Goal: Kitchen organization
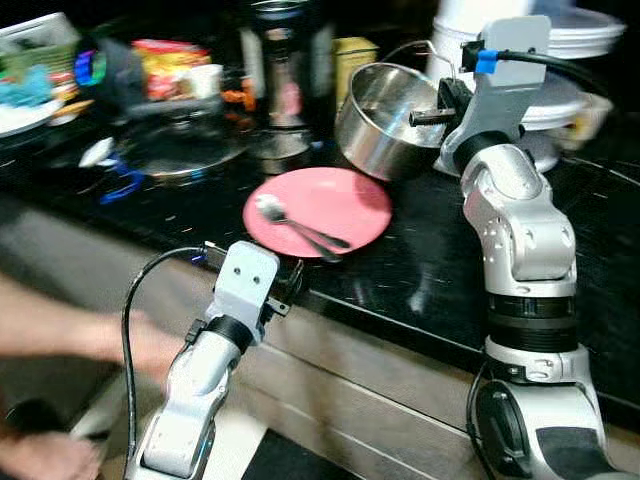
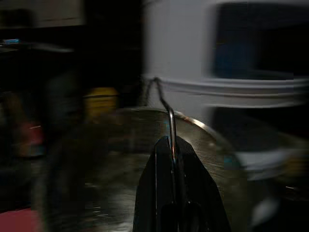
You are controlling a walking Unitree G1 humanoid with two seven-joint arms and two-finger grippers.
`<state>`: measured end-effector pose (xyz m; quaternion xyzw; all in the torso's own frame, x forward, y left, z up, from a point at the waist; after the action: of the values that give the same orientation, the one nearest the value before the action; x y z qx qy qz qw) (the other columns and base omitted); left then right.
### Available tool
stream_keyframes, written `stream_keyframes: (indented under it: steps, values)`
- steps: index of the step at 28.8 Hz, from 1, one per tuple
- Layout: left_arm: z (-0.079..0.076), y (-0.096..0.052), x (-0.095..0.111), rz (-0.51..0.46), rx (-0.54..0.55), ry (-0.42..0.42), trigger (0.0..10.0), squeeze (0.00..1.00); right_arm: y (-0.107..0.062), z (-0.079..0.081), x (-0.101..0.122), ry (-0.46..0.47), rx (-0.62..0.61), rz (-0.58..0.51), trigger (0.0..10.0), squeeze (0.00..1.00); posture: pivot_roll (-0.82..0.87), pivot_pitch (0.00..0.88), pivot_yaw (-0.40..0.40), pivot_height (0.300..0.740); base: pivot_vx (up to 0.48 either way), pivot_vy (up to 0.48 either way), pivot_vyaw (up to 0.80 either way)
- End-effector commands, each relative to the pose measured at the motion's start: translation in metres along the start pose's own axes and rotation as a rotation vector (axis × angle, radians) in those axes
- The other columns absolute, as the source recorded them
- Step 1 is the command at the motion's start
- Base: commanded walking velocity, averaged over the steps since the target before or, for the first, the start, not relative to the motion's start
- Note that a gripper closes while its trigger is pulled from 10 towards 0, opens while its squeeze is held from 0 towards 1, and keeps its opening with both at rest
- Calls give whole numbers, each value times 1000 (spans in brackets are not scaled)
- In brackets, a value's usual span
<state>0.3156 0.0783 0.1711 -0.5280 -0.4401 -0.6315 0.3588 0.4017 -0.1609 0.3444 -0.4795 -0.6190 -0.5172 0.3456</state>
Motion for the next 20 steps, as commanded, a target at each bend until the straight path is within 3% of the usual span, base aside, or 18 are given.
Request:
stream_keyframes:
  steps: [1,10,20]
  values:
    - [-2,-2,5,-18,-27,-7,10000,0,0,-1,6,-12,-9,-29,10000,0,-41,0,14,740,0,0,-744]
    - [-10,0,18,-61,-91,-6,10000,0,0,-7,2,-23,-34,-16,10000,0,-40,0,18,740,0,0,-750]
    - [0,7,36,-122,-57,9,10000,0,-1,-16,-7,-68,-76,24,10000,0,-44,0,20,740,0,0,-756]
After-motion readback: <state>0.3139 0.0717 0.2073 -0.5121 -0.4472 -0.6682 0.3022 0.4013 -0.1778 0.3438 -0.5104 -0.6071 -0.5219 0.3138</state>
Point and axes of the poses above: a point about 5 cm out from each wrist's last joint towards the gripper, its own y axis pointing out of the wrist towards the gripper, its own x axis along the axis of the wrist's last joint, z = x × y, the point moved 5 cm from there along y, pointing out of the wrist towards the gripper, and after that the axes turned 9 degrees about -y, right-handed, at the moved point
